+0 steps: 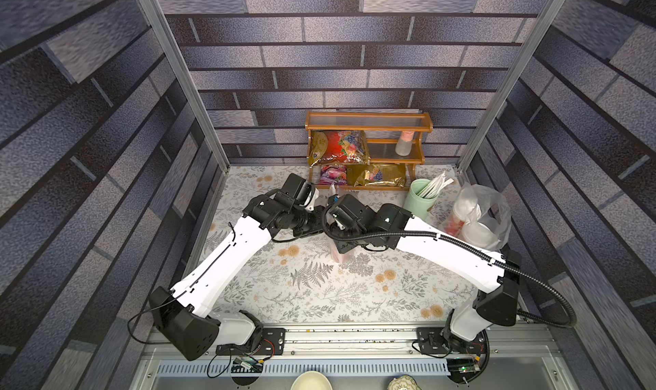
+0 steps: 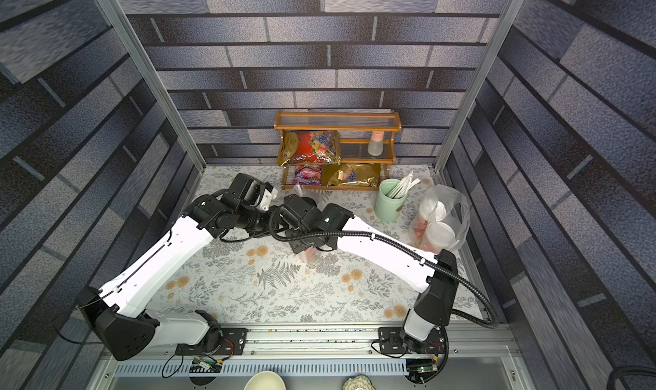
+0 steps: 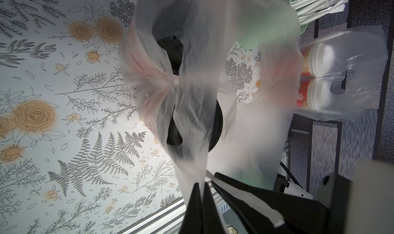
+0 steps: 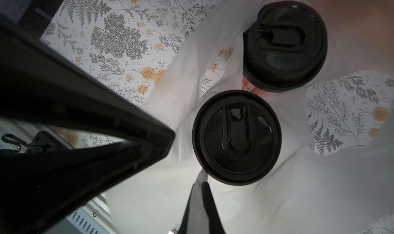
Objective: Pack milk tea into plastic carrier bags
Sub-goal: Place the straw in the plastic carrier bag, then reset both arms
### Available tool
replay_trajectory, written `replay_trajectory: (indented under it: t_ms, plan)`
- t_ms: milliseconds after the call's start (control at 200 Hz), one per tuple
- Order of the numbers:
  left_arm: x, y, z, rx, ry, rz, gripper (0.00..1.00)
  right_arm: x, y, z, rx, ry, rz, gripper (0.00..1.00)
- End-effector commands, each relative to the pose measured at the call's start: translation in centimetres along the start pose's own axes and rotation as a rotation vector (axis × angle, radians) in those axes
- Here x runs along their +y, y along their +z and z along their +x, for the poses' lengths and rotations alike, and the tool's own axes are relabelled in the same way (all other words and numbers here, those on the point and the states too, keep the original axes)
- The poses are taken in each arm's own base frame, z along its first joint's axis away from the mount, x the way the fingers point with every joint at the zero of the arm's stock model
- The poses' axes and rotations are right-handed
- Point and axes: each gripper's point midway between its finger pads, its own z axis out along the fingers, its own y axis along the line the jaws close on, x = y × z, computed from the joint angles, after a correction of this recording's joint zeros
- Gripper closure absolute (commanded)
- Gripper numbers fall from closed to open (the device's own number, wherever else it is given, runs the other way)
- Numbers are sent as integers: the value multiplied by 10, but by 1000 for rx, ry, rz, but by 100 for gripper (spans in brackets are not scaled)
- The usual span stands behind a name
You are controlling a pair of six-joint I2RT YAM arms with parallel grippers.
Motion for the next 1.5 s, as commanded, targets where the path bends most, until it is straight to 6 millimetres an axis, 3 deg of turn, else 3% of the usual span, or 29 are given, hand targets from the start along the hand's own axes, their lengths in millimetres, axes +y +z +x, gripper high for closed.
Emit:
replay_trajectory:
  t_ms: [0, 175, 286, 386, 441, 491, 606, 726, 807, 937, 982, 1042, 1057, 1222, 1368, 1498]
  plan:
    - [-3, -11, -2, -34, 22, 21, 100, 3, 18, 2, -35, 11, 11, 100]
    - [-1, -13, -3, -41, 17, 20, 100, -2, 35, 17, -36, 19, 23, 98]
    - [0, -13, -3, -42, 15, 17, 100, -5, 31, 19, -37, 24, 26, 86]
    - [8, -10, -2, -38, 13, -16, 83, -6, 14, 13, -63, 30, 22, 71]
    - [12, -11, -1, -35, 16, -41, 65, -7, 2, 8, -78, 33, 17, 64]
    - [15, -13, -1, -38, 20, -53, 55, -9, -10, 3, -95, 39, 16, 60]
    - [13, -25, -9, -86, 33, -50, 42, -10, -39, -8, -142, 42, 1, 55]
    - [14, -44, -23, -158, 40, -49, 29, -24, -62, -15, -186, 43, 38, 52]
    - [24, -57, -34, -212, 32, -66, 20, -45, -70, -15, -201, 65, 89, 50]
    - [52, -77, -49, -302, 12, -125, 7, -96, -74, -5, -223, 137, 179, 43]
    - [68, -81, -53, -331, 6, -179, 1, -116, -74, 1, -231, 158, 227, 33]
    - [92, -84, -57, -360, -7, -245, 0, -145, -71, 11, -243, 190, 300, 3]
    - [99, -84, -57, -365, -16, -261, 0, -152, -69, 14, -243, 197, 323, 0]
    - [162, -78, -62, -448, -85, -394, 0, -225, -51, 44, -278, 231, 528, 0]
    - [219, -75, -60, -555, -105, -590, 0, -268, -23, 63, -369, 160, 665, 0]
    - [252, -76, -59, -649, -73, -736, 0, -298, 0, 77, -442, 114, 702, 0]
